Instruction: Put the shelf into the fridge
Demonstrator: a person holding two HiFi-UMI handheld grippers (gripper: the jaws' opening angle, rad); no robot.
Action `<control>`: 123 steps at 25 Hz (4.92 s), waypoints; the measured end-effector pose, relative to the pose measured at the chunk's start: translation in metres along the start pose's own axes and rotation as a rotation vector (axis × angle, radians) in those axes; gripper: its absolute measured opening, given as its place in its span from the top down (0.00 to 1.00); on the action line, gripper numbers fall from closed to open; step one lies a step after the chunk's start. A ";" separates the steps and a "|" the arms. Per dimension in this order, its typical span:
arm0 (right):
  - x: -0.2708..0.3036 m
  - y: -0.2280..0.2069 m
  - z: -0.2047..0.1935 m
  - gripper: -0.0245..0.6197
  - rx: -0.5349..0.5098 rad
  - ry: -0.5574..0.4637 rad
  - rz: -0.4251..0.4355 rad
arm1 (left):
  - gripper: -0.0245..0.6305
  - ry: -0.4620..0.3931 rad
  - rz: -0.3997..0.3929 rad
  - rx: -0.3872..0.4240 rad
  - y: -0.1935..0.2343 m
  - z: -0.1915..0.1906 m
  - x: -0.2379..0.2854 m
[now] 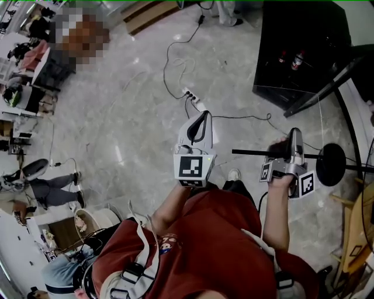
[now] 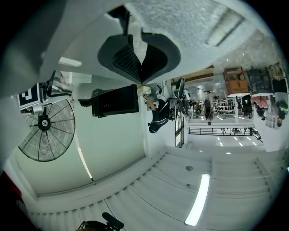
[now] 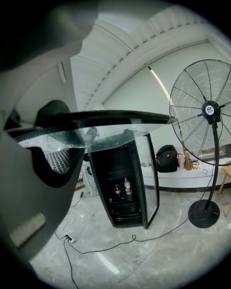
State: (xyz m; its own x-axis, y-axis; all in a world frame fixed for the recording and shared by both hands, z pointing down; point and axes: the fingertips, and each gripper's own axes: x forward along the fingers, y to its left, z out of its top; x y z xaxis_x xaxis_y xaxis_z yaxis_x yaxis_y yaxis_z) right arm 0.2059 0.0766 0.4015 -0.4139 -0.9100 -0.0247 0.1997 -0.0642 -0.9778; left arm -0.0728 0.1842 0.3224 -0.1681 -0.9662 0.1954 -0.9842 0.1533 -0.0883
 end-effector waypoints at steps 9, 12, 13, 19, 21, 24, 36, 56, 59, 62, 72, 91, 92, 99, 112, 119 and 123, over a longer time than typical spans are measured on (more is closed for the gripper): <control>0.028 0.003 0.019 0.92 0.012 -0.090 0.015 | 0.95 -0.019 -0.067 0.001 -0.003 0.014 0.055; 0.040 0.001 0.020 0.92 -0.006 -0.119 0.020 | 0.95 -0.033 -0.104 -0.005 0.000 0.015 0.079; 0.046 -0.001 0.020 0.92 -0.009 -0.131 0.023 | 0.95 -0.037 -0.117 -0.006 0.002 0.014 0.089; 0.082 -0.010 0.021 0.92 -0.018 -0.236 0.033 | 0.95 -0.048 -0.218 -0.011 0.016 0.011 0.157; 0.095 -0.015 0.020 0.92 -0.023 -0.259 0.037 | 0.95 -0.047 -0.246 -0.004 0.021 0.008 0.178; 0.105 -0.018 0.020 0.92 -0.026 -0.311 0.039 | 0.95 -0.038 -0.299 -0.002 0.024 0.006 0.205; 0.157 -0.025 0.024 0.92 -0.025 -0.469 0.053 | 0.95 -0.028 -0.474 -0.008 0.027 0.008 0.301; 0.239 -0.049 0.080 0.92 -0.020 -0.488 0.068 | 0.95 0.053 -0.558 0.053 -0.031 -0.017 0.383; 0.254 -0.055 0.088 0.92 -0.014 -0.484 0.060 | 0.95 0.076 -0.556 0.063 -0.037 -0.023 0.392; 0.267 -0.058 0.093 0.92 -0.014 -0.476 0.054 | 0.95 0.092 -0.560 0.069 -0.041 -0.027 0.399; 0.310 -0.067 0.117 0.92 -0.037 -0.457 0.067 | 0.95 0.120 -0.548 0.078 -0.052 -0.038 0.430; 0.377 -0.082 0.150 0.92 -0.072 -0.467 0.158 | 0.95 0.129 -0.570 0.094 -0.082 -0.044 0.424; 0.381 -0.081 0.151 0.92 -0.073 -0.468 0.162 | 0.95 0.129 -0.571 0.096 -0.082 -0.044 0.423; 0.406 -0.083 0.158 0.92 -0.083 -0.461 0.194 | 0.95 0.124 -0.565 0.109 -0.082 -0.043 0.418; 0.453 -0.065 0.176 0.92 -0.141 -0.466 0.185 | 0.95 0.132 -0.560 0.109 -0.085 -0.048 0.412; 0.463 -0.063 0.181 0.84 -0.147 -0.458 0.199 | 0.95 0.135 -0.566 0.103 -0.087 -0.049 0.412; 0.460 -0.057 0.171 0.69 -0.151 -0.436 0.195 | 0.95 0.137 -0.567 0.099 -0.087 -0.050 0.415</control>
State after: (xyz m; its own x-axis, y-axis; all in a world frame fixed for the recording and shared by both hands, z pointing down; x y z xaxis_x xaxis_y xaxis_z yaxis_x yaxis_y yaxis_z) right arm 0.1558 -0.4081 0.4817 0.0346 -0.9877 -0.1525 0.0927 0.1551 -0.9835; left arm -0.0596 -0.2196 0.4594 0.3711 -0.8549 0.3627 -0.9136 -0.4060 -0.0223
